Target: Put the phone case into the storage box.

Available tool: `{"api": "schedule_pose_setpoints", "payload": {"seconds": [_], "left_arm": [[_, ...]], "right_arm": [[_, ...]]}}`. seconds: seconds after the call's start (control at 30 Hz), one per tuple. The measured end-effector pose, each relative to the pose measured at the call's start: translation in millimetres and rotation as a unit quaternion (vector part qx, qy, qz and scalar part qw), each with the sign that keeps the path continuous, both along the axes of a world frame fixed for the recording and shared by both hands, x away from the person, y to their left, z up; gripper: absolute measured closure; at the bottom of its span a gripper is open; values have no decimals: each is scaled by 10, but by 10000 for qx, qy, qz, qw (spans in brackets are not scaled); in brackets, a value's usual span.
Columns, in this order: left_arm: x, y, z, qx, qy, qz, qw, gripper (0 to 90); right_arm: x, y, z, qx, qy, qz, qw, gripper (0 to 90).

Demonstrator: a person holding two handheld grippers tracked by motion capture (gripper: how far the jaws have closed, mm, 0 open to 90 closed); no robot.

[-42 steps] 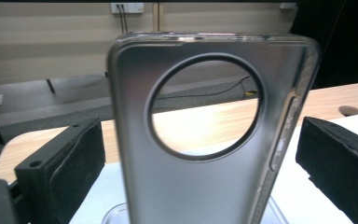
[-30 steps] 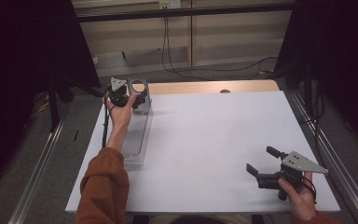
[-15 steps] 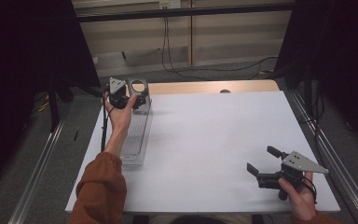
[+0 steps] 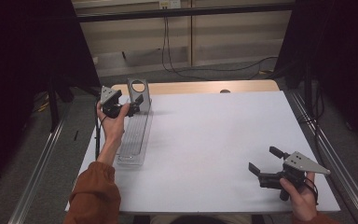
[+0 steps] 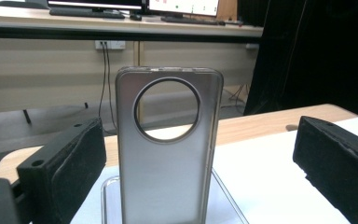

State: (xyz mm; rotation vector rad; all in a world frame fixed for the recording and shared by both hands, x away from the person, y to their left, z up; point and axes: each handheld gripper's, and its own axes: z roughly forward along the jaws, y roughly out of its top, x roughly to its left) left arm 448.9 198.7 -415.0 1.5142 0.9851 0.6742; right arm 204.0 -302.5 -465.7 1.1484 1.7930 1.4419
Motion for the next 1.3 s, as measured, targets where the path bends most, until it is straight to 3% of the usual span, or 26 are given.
{"api": "schedule_pose_setpoints", "payload": {"seconds": [0.1,0.23,0.5,0.53,0.67,0.83,0.93,1.0,1.1,1.2,1.23,1.27,1.3], "left_arm": [[-44,16,-15,77,-14,-100,9999,22],[-118,10,-5,1,-60,-163,9998,16],[-295,16,23,33,-315,-270,9991,57],[-323,11,19,-99,-318,-282,9990,57],[-409,47,10,-88,-333,-267,9990,56],[-486,61,-49,-272,-309,-334,9986,45],[-526,58,-73,-235,-219,-414,9986,45],[-569,39,-75,-274,-262,-454,9983,42],[-625,16,-49,-160,-284,-547,9980,37],[-675,15,-5,-192,-364,-576,9975,36],[-686,1,-1,-304,-376,-555,9973,35],[-710,29,1,-196,-356,-565,9976,34],[-723,21,-3,-296,-365,-536,9975,34]], "right_arm": [[3,-23,-7,9,11,-40,10000,0],[23,-40,-12,42,33,-80,10000,0],[34,-29,-14,22,19,-79,10000,0],[30,-29,-12,25,30,-71,10000,0],[33,-29,-9,14,3,-84,10000,0],[35,-25,-12,-7,14,-56,10000,0],[15,-3,-10,-15,15,-43,10000,0],[0,0,-3,-39,-1,-19,10000,0],[-15,11,7,-44,-16,-12,10000,0],[-7,18,6,-83,-39,-1,10000,0],[-6,20,5,-83,-38,-1,10000,0],[-7,19,5,-82,-36,-5,10000,0],[-11,15,8,-76,-25,10,10000,0]]}}
